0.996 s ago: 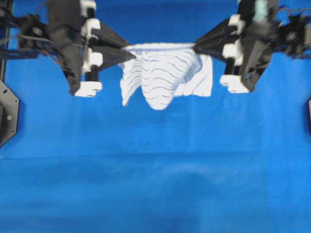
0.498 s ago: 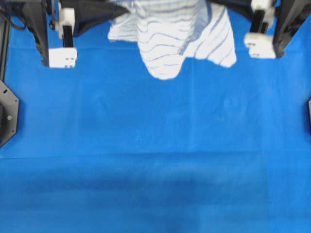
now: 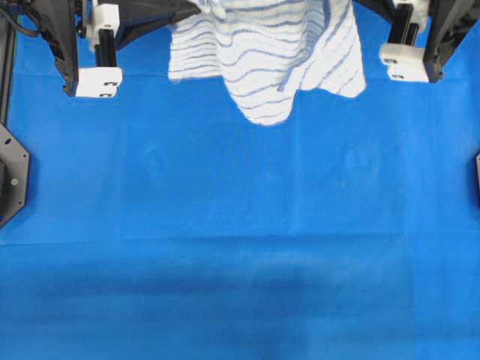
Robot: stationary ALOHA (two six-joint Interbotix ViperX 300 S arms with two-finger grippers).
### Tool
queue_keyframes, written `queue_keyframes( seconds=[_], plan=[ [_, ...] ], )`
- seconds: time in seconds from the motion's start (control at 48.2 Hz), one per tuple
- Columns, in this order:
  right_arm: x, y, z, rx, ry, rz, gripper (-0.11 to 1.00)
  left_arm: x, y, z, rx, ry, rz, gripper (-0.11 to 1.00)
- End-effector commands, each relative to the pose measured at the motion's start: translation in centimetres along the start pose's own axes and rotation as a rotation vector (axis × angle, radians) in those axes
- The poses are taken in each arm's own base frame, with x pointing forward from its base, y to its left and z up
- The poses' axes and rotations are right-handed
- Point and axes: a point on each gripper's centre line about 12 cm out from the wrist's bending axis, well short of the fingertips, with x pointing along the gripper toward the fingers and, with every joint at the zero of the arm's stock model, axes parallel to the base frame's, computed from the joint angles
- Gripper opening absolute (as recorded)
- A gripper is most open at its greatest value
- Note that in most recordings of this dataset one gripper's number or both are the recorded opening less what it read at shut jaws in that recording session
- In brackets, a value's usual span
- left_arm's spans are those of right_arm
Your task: Lift the towel with both arms.
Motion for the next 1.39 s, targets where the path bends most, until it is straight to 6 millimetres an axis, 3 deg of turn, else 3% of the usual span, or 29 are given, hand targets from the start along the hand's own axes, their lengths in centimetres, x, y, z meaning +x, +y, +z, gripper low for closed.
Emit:
queue_keyframes(
  seconds=[0.0, 0.166, 0.208, 0.415, 0.498, 0.685, 1.08, 1.37],
  plan=[
    [-1.0, 0.1, 0.9, -0.018, -0.036, 0.007, 0.02, -0.8, 0.1, 0.9, 0.002, -0.032, 0.006, 0.06],
    [-0.9, 0.5, 1.0, -0.033, -0.040, 0.020, 0.03, -0.6, -0.2, 0.8, 0.004, -0.028, -0.004, 0.10],
    [-1.0, 0.5, 1.0, -0.031, -0.041, 0.020, 0.05, -0.6, -0.3, 0.8, 0.006, -0.028, -0.008, 0.18],
    [-0.7, 0.6, 0.7, -0.028, -0.029, 0.021, 0.63, -0.8, -1.1, 0.5, 0.012, -0.028, -0.030, 0.80],
    [-0.6, 0.6, 0.5, -0.029, -0.025, 0.020, 0.66, -0.6, -1.2, 0.1, -0.003, -0.017, -0.033, 0.92],
    [0.7, 1.2, -1.9, -0.010, 0.041, 0.033, 0.65, 0.9, -2.3, -2.8, -0.010, 0.051, -0.061, 0.89],
    [6.7, 4.9, -13.9, 0.082, 0.179, 0.127, 0.64, 6.8, -6.6, -12.9, -0.025, 0.118, -0.135, 0.89],
    [11.4, 7.3, -19.5, 0.121, 0.271, 0.174, 0.64, 9.9, -8.0, -18.6, -0.040, 0.198, -0.147, 0.89]
  ],
)
